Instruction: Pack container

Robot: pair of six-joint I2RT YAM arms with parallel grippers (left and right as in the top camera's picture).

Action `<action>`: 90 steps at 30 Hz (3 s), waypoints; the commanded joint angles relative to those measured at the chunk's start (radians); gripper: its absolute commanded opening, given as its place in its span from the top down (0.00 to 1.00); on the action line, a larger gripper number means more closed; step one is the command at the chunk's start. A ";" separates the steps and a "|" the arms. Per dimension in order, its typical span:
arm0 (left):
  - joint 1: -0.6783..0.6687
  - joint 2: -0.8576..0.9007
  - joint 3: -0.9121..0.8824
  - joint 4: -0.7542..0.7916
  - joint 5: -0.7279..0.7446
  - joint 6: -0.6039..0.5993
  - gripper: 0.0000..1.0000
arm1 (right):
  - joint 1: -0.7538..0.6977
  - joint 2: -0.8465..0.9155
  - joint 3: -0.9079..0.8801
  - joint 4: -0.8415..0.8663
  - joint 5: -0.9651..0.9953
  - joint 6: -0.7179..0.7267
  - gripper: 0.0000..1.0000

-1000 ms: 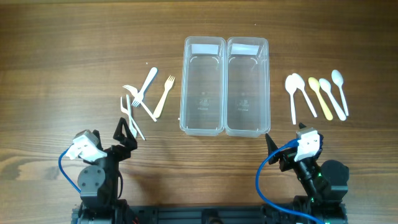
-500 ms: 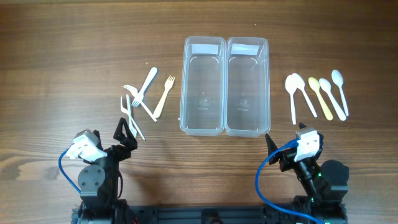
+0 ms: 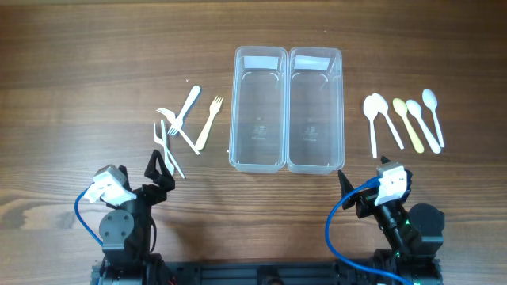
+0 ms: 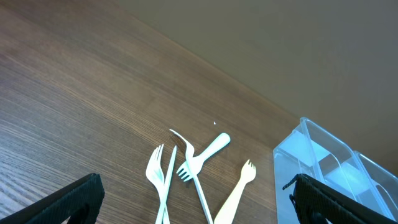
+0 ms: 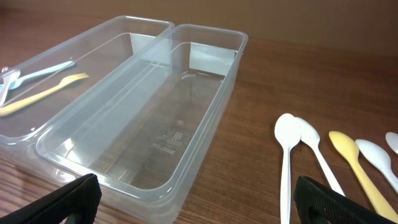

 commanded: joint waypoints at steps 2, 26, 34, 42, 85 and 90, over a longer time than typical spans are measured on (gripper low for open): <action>0.006 0.004 -0.013 0.006 0.016 -0.002 0.00 | 0.002 0.006 -0.001 0.001 0.009 -0.009 0.00; 0.006 0.036 -0.012 0.006 -0.010 0.013 0.00 | 0.002 0.006 -0.001 0.089 0.006 0.267 0.00; 0.006 0.304 0.146 0.006 0.049 0.134 0.00 | 0.002 0.185 0.111 0.106 -0.009 0.387 0.00; 0.006 0.822 0.573 -0.001 -0.030 0.269 0.00 | 0.001 0.861 0.594 0.043 0.017 0.312 0.00; 0.119 1.328 0.845 -0.185 -0.029 0.261 0.00 | -0.112 1.886 1.018 -0.203 0.254 0.136 0.50; 0.119 1.328 0.845 -0.185 -0.029 0.261 0.00 | -0.100 1.950 1.018 -0.219 0.243 0.130 0.63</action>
